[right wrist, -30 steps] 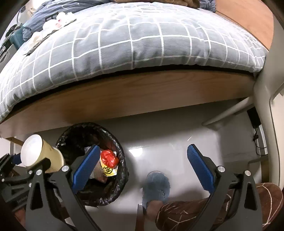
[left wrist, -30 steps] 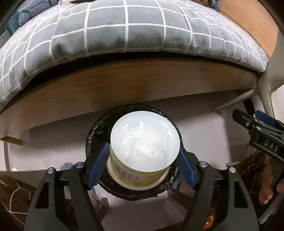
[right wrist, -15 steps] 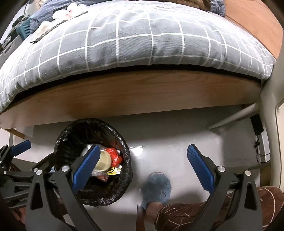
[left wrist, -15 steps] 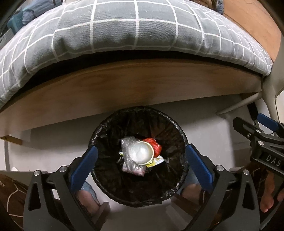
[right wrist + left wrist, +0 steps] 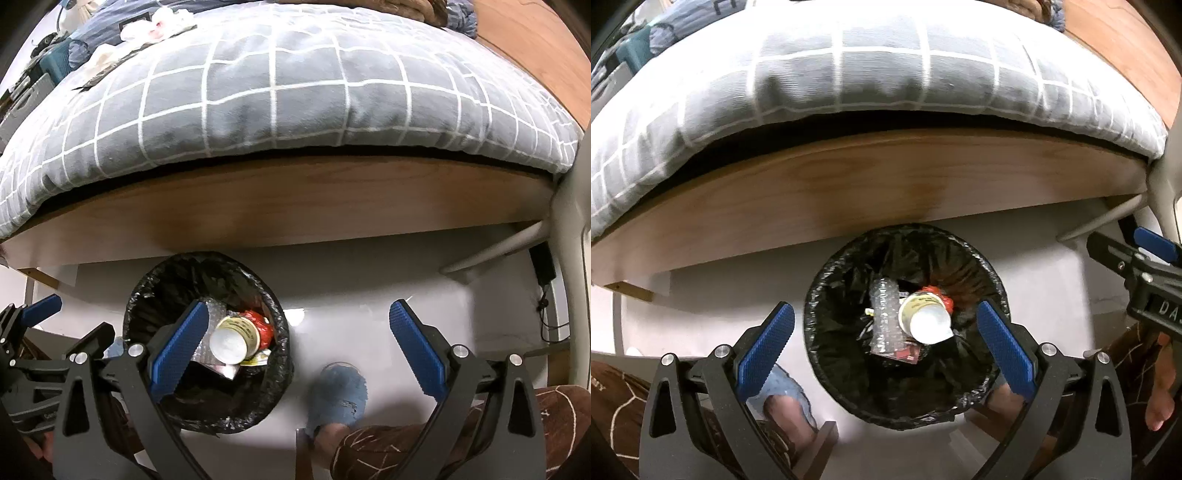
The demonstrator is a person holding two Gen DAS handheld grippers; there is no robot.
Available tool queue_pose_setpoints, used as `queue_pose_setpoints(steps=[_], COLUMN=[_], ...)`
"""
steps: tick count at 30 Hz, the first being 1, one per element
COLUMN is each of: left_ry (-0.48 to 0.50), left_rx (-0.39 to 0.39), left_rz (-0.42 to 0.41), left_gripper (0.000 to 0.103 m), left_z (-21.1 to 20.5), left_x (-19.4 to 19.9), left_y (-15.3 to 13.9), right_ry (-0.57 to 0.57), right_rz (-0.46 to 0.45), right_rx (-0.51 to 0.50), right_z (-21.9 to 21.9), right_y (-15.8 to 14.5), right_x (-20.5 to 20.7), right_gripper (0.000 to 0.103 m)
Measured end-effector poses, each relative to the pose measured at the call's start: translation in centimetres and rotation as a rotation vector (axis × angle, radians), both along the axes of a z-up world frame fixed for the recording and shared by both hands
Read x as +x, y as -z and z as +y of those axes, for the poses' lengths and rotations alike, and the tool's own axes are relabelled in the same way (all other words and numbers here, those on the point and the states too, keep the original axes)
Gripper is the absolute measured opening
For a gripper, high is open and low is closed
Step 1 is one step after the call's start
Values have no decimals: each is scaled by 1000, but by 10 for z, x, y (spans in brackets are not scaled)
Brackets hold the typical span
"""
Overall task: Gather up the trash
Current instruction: 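Move both open tools up toward the black packet on the bed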
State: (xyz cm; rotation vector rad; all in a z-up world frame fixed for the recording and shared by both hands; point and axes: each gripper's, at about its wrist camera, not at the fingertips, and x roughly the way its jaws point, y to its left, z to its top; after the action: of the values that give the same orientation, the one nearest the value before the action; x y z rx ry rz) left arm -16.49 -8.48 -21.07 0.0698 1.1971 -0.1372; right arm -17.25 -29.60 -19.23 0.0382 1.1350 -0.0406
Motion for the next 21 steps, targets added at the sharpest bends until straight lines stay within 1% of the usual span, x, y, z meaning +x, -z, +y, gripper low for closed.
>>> queue_pose_setpoints(steps=[3, 6, 9, 13, 21], left_ry=[-15, -37, -69, -95, -141], left_rx=[18, 18, 20, 28, 25], left_rz=[-17, -24, -40, -78, -125], left_gripper=[97, 97, 97, 97, 97], left_z=[9, 18, 30, 41, 61], left_x=[-3, -7, -10, -15, -23], left_y=[-7, -13, -25, -43, -78], right_ry=[-10, -26, -50, -72, -78], right_rz=[-10, -29, -41, -56, -114], right_rx=[5, 19, 14, -16, -12], right_z=[8, 17, 29, 43, 57], right_y=[-5, -13, -20, -31, -63], right_x=[3, 5, 6, 8, 7], right_gripper=[94, 94, 94, 94, 94])
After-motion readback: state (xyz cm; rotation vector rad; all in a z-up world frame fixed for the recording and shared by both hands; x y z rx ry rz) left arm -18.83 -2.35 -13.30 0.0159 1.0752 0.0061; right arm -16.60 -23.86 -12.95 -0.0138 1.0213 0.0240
